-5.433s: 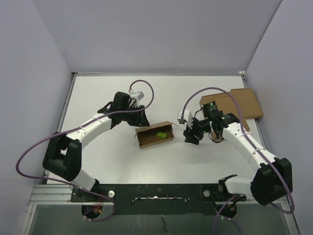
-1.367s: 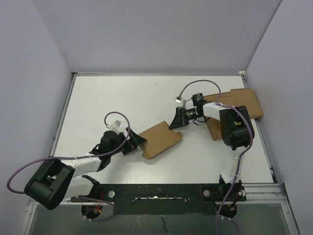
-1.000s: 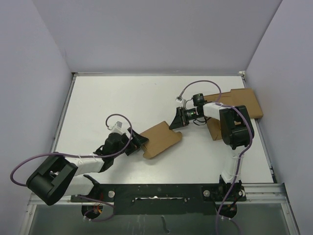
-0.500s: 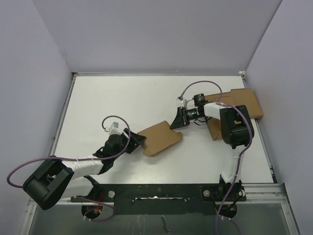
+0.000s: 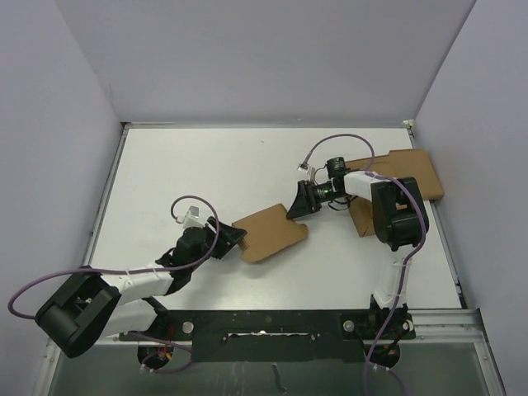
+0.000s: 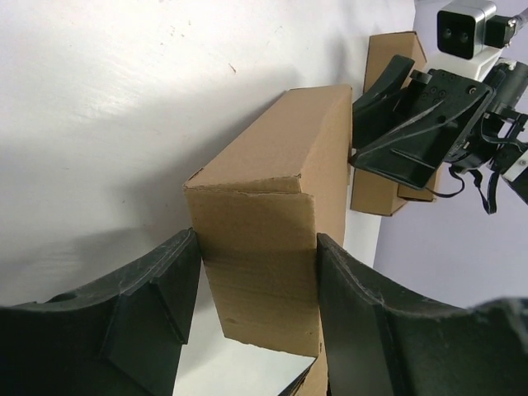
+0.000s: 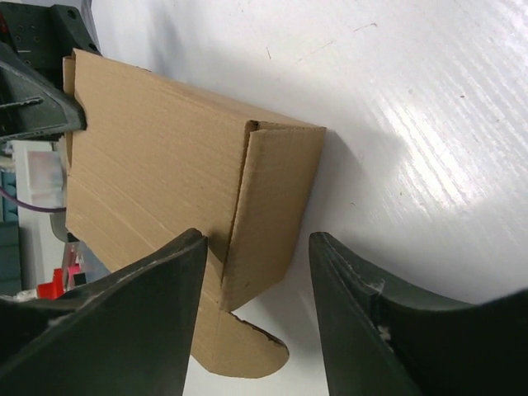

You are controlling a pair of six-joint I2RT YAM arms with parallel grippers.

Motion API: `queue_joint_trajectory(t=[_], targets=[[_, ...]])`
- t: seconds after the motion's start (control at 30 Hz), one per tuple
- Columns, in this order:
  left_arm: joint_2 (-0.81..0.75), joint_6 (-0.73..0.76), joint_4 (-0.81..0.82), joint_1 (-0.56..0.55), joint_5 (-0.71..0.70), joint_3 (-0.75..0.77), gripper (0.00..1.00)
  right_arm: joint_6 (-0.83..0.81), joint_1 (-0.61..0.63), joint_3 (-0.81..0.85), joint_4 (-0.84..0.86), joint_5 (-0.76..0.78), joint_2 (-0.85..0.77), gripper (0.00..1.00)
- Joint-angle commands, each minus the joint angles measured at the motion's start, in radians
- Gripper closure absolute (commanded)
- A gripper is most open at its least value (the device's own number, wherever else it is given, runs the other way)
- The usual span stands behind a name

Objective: Fold the paper box

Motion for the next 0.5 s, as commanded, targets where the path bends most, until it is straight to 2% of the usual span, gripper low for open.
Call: queue_joint_trajectory(t=[0.0,0.33,0.47], targets=[[-0.078,-0.035,-0.008,-0.005,-0.031,0.035,0.56,-0.110,-0.025,0.059,-0.066,0.003,-0.097,0.45],[-0.203,-0.113,-0.299,0.004,-0.025,0.128,0.58,-0.328,-0.053,0.043,-0.160,-0.009,-0.362,0.40],[-0.242,-0.176,-0.419,0.022,-0.015,0.165,0.58,-0.520,-0.023,-0.001,-0.190,-0.028,-0.502,0.29]])
